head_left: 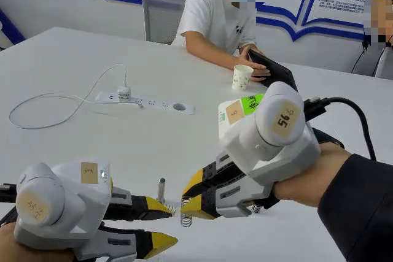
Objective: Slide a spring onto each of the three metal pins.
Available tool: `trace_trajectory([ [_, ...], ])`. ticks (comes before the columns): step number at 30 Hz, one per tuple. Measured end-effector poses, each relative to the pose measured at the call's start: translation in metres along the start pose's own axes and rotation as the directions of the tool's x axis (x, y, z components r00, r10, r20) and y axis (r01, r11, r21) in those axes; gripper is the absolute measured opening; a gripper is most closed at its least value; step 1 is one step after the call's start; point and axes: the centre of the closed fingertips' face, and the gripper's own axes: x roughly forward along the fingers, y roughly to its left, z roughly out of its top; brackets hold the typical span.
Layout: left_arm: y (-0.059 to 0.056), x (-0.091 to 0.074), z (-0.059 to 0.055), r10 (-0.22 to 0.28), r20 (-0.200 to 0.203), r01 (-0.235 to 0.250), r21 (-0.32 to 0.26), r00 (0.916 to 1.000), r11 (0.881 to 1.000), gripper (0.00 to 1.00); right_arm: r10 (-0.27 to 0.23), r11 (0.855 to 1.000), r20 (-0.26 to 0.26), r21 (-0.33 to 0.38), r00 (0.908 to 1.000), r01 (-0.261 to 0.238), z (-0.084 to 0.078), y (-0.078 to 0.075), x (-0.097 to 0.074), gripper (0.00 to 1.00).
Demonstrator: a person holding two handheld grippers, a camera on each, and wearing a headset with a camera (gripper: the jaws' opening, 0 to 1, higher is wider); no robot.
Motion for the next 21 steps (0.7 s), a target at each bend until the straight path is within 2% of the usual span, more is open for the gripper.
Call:
trace_trajectory([
  [15,0.018,-0.018,-0.006,0.072,0.015,-0.071,-0.059,0.9973,0.996,0.33,-0.094,0.994,0.016,0.06,0.9955,0.092,-0.011,-0.03,-0.02,0.11],
  [21,0.021,-0.024,-0.009,0.097,0.014,-0.095,-0.084,0.9952,0.992,0.37,-0.123,0.99,0.018,0.078,0.9922,0.122,-0.015,-0.039,-0.024,0.11],
])
